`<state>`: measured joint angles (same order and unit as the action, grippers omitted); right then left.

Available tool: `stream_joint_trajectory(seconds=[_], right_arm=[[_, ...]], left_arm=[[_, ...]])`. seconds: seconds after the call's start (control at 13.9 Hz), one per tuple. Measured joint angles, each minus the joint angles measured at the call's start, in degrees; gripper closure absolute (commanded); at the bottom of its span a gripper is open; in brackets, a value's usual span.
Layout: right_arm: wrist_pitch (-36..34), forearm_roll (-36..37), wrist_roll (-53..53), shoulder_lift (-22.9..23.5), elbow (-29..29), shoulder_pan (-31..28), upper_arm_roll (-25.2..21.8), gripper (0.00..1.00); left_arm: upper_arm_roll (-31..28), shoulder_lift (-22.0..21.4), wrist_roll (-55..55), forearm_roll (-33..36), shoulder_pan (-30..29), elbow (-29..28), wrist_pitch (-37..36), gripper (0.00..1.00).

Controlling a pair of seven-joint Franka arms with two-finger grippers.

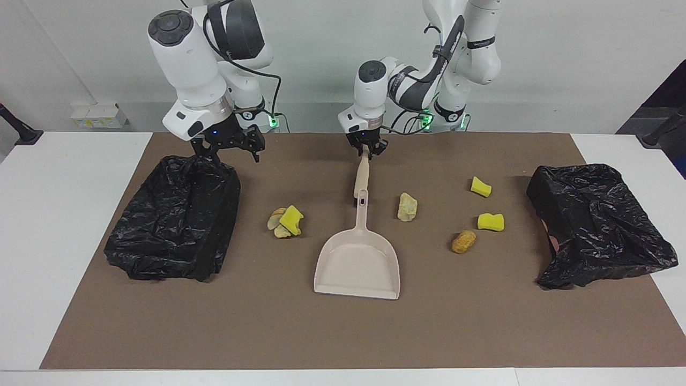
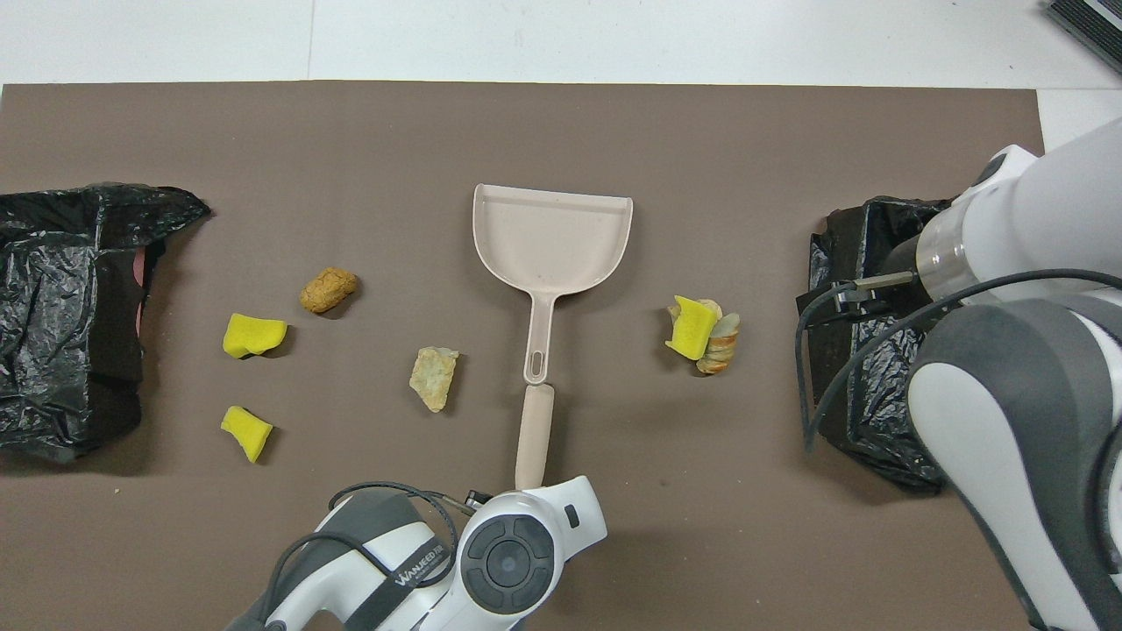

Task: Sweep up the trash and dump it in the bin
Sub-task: 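Grasp and lift the brush with the left gripper while the right gripper reaches in, then grasp the dustpan handle with the right gripper and move it toward the scraps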

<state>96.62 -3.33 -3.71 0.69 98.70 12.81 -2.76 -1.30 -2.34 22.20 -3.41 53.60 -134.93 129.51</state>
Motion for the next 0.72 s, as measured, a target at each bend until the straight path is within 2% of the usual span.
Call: stream_joint_trajectory(seconds=[0.22,0.36,0.58,0.72], right_arm=[[0.3,0.0,0.0,0.2,1.0,1.0,0.0,0.0],[0.6,-0.4,0.0,0.4,1.0,1.1,0.0,0.0],[2.4,-3.2,-3.0,0.7,1.0,1.6,0.0,0.0],[5.4,-4.0,-10.3,2.1,1.0,4.9,0.0,0.0]], left_arm=[[-0.6,-0.5,3.1,0.0,-0.1,0.6,-2.2,1.0],[-1.4,-2.2,5.5,0.0,-1.4,3.1,-10.8,1.0],[-1.8,-6.2,6.7,0.0,-7.6,6.8,-22.1,1.0],[-2.0,-9.1,6.6,0.0,-13.7,7.2,-27.0,1.0]])
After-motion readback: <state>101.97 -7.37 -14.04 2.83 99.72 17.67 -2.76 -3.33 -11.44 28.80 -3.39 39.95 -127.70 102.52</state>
